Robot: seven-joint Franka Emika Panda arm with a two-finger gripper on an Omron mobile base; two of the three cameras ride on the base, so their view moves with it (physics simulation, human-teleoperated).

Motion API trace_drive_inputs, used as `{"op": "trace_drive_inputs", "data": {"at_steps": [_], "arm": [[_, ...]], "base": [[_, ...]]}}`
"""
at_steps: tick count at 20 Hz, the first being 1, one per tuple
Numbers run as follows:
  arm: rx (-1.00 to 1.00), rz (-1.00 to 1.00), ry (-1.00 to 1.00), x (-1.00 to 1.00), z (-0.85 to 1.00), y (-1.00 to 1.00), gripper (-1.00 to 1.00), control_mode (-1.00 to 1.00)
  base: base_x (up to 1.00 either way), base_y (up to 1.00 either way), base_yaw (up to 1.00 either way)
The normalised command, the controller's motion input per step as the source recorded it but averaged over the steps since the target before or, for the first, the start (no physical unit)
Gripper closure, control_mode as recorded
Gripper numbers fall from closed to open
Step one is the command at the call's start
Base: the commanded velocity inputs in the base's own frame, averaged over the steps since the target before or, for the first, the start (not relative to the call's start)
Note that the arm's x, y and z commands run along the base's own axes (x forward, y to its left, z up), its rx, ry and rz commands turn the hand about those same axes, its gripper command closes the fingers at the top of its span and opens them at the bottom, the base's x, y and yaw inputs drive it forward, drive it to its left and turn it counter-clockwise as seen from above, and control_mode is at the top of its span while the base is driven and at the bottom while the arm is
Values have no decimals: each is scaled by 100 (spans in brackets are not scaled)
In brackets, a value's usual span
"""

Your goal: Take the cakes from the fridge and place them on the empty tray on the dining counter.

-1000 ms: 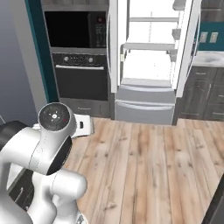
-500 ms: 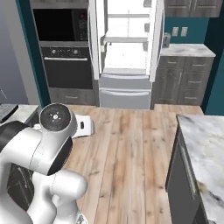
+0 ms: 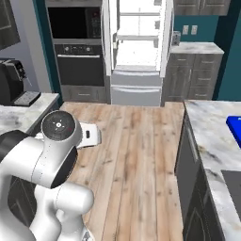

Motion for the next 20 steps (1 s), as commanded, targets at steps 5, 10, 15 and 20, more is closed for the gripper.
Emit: {"op": "trace_drive_inputs", "data": {"at_steps": [5, 10, 15, 20], "arm": [[0, 0, 0, 0, 0, 0, 100, 100], [0, 0, 0, 0, 0, 0, 100, 100], [0, 0, 0, 0, 0, 0, 100, 100], [0, 0, 0, 0, 0, 0, 100, 100]], "base": [[-100, -11, 0], [-100, -18, 0], [-100, -10, 0], [-100, -13, 0]]}}
